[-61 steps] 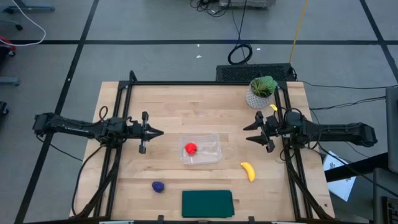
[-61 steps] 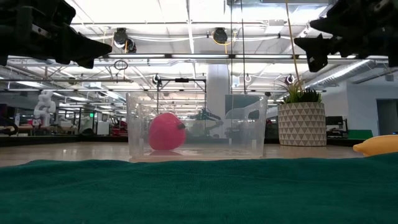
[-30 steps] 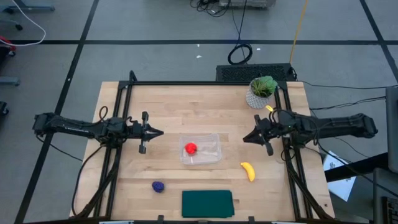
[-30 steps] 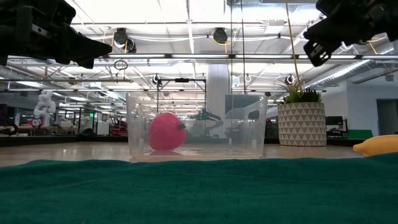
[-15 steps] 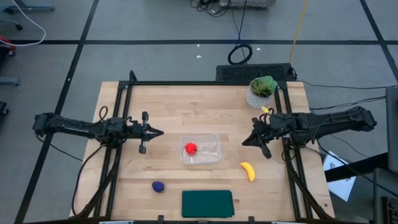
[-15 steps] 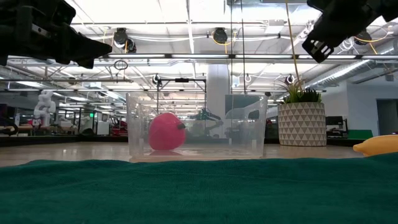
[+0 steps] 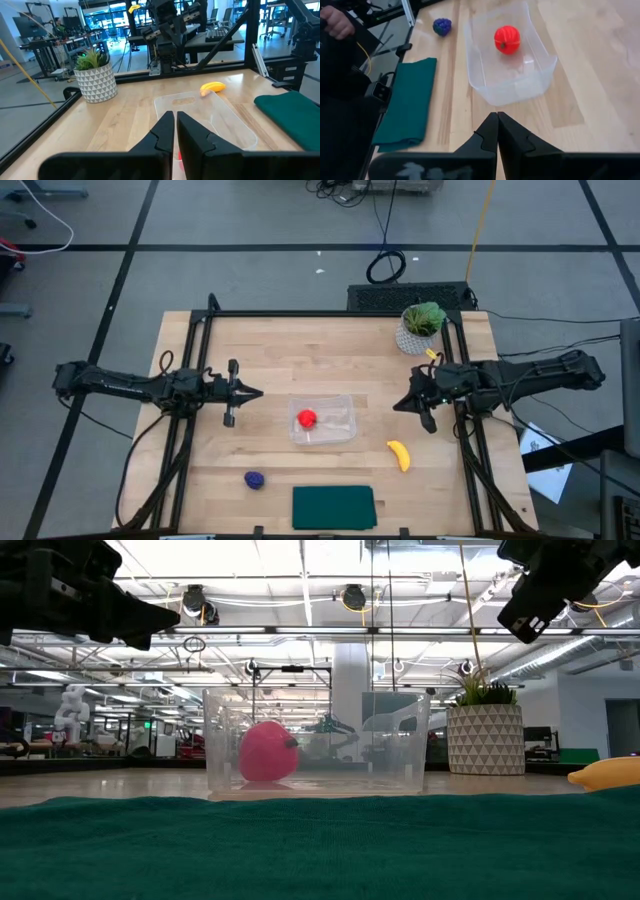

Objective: Pick and placing Produce into tupperware
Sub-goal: Put the yellow banana into the transparent bin

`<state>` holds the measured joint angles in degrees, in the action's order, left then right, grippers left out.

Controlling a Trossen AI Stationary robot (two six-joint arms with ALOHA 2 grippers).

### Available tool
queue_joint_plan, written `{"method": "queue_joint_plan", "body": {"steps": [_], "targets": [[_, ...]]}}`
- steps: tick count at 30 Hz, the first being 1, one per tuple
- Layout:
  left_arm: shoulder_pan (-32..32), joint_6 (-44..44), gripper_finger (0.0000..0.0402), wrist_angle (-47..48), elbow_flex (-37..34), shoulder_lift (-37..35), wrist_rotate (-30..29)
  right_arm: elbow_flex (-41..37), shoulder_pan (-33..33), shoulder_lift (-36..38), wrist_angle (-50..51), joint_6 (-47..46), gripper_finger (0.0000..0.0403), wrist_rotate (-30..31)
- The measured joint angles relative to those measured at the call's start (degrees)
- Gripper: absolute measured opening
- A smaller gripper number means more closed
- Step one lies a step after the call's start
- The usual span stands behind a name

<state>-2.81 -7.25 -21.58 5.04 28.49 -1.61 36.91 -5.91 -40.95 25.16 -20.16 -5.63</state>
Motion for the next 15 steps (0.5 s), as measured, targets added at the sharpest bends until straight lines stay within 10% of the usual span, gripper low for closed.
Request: {"method": "queue_joint_plan", "body": {"steps": [15], "targets": [[0.0,0.0,0.0026,-0.02,0.0,0.0,0.0,1.13,-4.28,-0.53,4.26,-7.97,0.0,0.1]]}}
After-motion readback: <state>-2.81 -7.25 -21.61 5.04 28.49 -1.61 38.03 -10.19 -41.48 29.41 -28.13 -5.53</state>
